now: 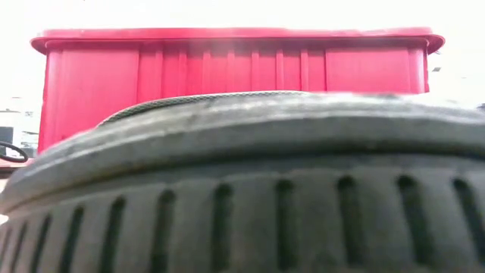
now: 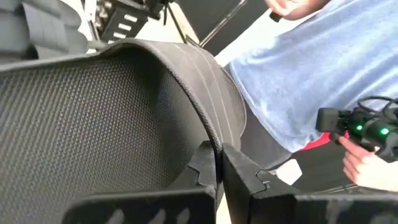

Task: Pick and place slides into bin
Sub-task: Put the black slide into the red bin

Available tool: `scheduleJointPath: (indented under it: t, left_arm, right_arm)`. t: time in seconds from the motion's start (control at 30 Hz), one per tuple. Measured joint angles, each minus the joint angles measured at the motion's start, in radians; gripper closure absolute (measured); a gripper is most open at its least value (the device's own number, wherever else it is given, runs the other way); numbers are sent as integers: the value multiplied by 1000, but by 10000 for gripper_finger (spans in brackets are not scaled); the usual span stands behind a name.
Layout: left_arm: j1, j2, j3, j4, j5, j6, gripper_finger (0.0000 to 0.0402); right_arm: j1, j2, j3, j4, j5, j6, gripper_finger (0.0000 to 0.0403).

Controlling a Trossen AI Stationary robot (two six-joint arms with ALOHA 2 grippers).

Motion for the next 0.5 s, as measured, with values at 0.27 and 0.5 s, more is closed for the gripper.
scheduleJointPath:
  t: [0.27,0.5]
  left_arm:
    - [75,1,211,-380,32,136,400]
    - [214,0,381,-786,59,291,400]
  right_arm:
    - [-28,0,0,0,-1,5,138]
    - [-33,0,0,0,-1,7,138]
